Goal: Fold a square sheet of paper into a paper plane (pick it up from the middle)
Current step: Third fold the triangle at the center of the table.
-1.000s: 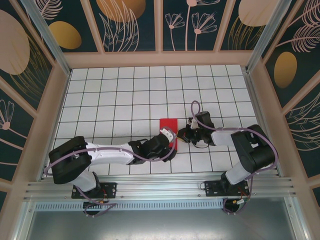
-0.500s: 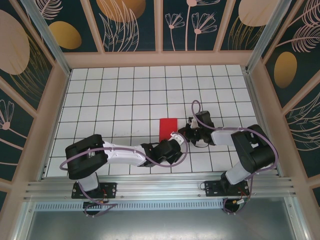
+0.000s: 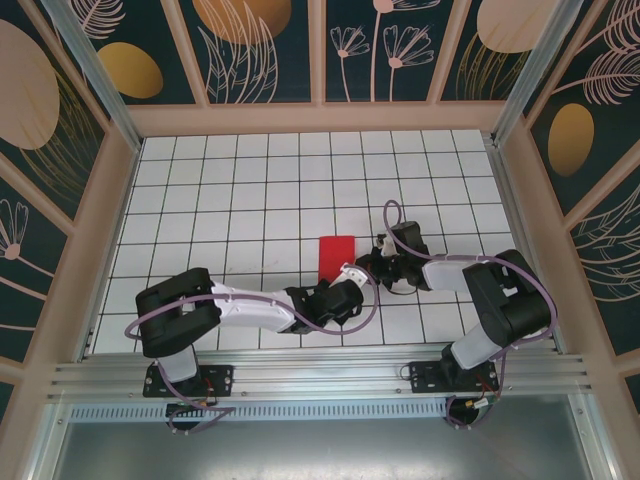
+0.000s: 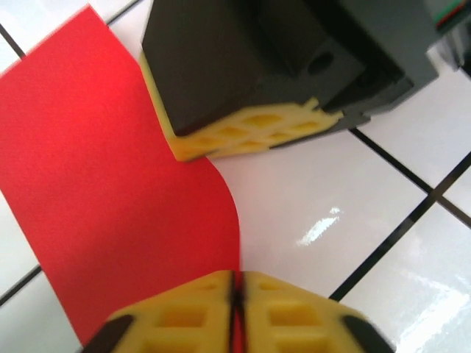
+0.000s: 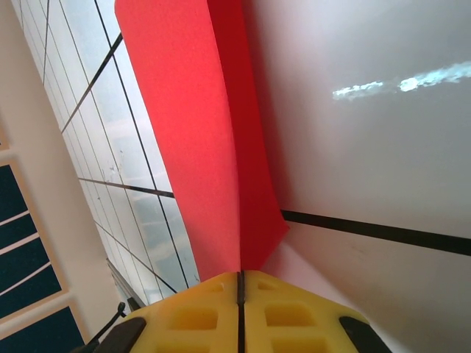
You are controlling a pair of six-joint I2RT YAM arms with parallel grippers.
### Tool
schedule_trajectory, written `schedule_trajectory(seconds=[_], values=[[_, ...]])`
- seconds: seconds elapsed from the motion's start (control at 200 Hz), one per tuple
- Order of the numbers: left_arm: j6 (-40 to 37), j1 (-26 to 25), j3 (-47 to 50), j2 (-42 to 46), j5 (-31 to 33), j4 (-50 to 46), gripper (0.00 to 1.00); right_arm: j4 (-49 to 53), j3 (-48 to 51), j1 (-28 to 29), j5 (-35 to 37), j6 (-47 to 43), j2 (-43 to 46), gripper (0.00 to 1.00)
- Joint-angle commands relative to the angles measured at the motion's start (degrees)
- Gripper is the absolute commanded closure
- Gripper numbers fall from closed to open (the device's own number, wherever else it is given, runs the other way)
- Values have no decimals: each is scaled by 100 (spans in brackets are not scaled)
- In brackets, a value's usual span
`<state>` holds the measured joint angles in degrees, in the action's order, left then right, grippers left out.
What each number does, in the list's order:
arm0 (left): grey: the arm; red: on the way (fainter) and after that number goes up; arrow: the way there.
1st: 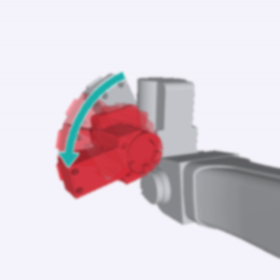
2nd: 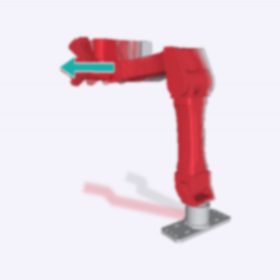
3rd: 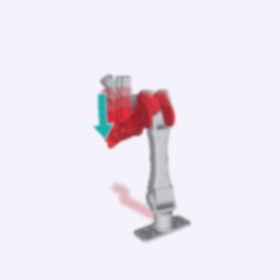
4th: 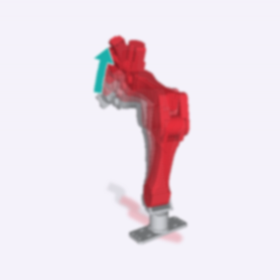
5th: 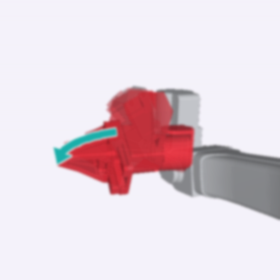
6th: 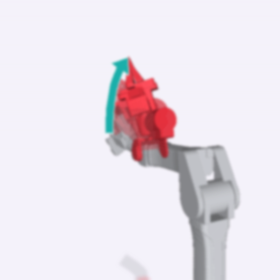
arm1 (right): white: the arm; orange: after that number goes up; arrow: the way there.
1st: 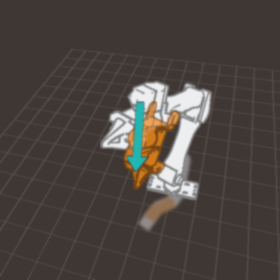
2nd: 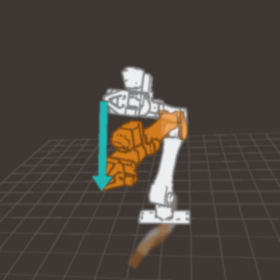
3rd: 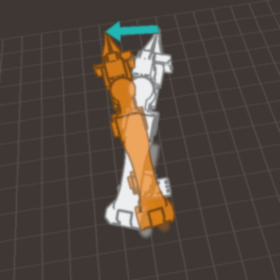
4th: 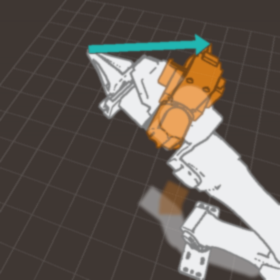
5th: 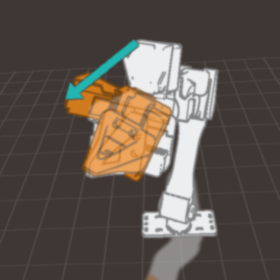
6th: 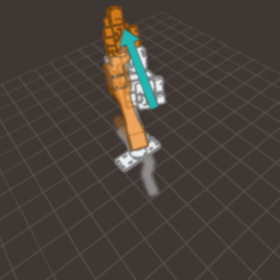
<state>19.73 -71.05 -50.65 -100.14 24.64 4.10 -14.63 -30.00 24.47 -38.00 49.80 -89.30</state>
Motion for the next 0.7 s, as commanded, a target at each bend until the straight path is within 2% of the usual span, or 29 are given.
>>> schedule_trajectory(seconds=[0.0, 0.22, 0.455, 0.545, 0.696], values=[[-4, -32, 69, 359, 210, 210, 99, 130, -156, 25, 1, -146, 148, 90], [30, -32, 214, 490, 114, 337, 100, 328, -208, 14, 130, -270, 208, 86], [223, 47, 494, 671, -163, 515, 100, 1171, -502, -52, 660, -730, 695, 74], [299, 159, 669, 799, -475, 709, 100, 1483, -675, -55, 811, -894, 833, 68], [387, 384, 884, 940, -1037, 957, 100, 1468, -851, 7, 805, -969, 863, 69]])
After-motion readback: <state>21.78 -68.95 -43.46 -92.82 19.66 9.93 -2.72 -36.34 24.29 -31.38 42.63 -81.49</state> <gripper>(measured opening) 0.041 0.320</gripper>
